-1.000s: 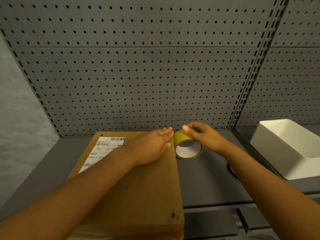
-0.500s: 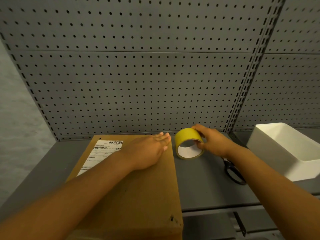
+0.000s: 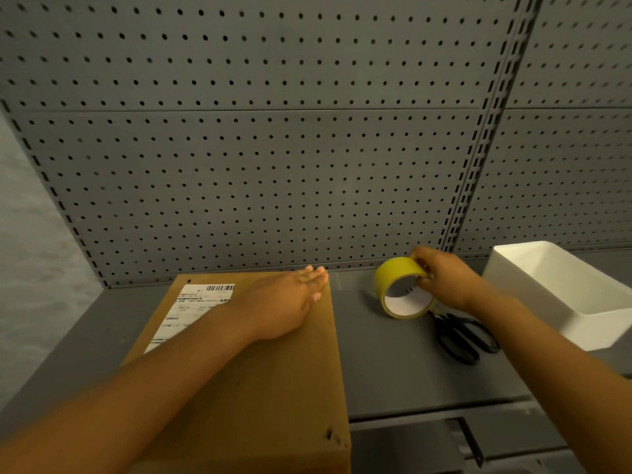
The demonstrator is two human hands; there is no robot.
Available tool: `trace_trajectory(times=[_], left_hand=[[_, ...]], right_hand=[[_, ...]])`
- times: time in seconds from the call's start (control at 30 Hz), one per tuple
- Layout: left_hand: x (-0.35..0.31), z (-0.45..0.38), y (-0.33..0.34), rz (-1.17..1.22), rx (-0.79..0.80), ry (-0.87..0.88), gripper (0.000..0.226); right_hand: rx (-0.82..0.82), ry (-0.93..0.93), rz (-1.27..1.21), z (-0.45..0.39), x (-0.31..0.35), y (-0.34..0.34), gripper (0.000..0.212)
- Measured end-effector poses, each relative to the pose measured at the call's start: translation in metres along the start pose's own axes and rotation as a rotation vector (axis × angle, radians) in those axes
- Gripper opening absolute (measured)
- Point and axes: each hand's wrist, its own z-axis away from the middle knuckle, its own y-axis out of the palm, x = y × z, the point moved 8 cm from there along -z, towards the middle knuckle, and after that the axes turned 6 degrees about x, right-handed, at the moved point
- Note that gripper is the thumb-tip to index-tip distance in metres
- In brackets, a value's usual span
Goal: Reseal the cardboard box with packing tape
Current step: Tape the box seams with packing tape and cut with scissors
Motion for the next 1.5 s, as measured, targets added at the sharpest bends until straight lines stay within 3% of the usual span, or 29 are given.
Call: trace_trajectory(times=[0.2,0.37,0.6,0.7,0.87,1.0,1.2,1.5], left_hand=[[-0.001,0.002,-0.003,0.011,-0.013,-0.011,0.049],[0.009,0.008,-0.003,0.004,-0.025,-0.062,0.048],[-0.012,-0.015,-0.026,0.059,-0.185,-0.035,0.037],[-0.046,-0.039,-0.017,0.095,-0.094,0.103,0.044],[-0.063,-0.058,-0.008,0.067,-0.022,0.140,0.045],[-0.062,-0.062,-0.008,0.093,-0.021,0.157,0.043],[-0.056,-0.066,-0.007,0.217,-0.040,0.129,0.039],[-0.051,-0.070,-0.011,0.221,-0.006,0.199,0.040]], right_hand=[[-0.032,0.058,-0.089,0.001,-0.008,0.015,0.031],[-0.025,0.075,-0.127,-0.008,-0.004,0.031,0.027],[-0.031,0.082,-0.146,-0.009,-0.006,0.034,0.024],[-0.036,0.088,-0.145,-0.008,-0.005,0.032,0.030],[0.020,0.079,-0.207,0.006,-0.007,0.026,0.055],[0.001,0.202,-0.139,0.029,-0.036,0.014,0.056],[0.158,0.388,0.048,0.055,-0.066,0.028,0.051],[0.184,0.527,-0.043,0.071,-0.064,0.035,0.046]])
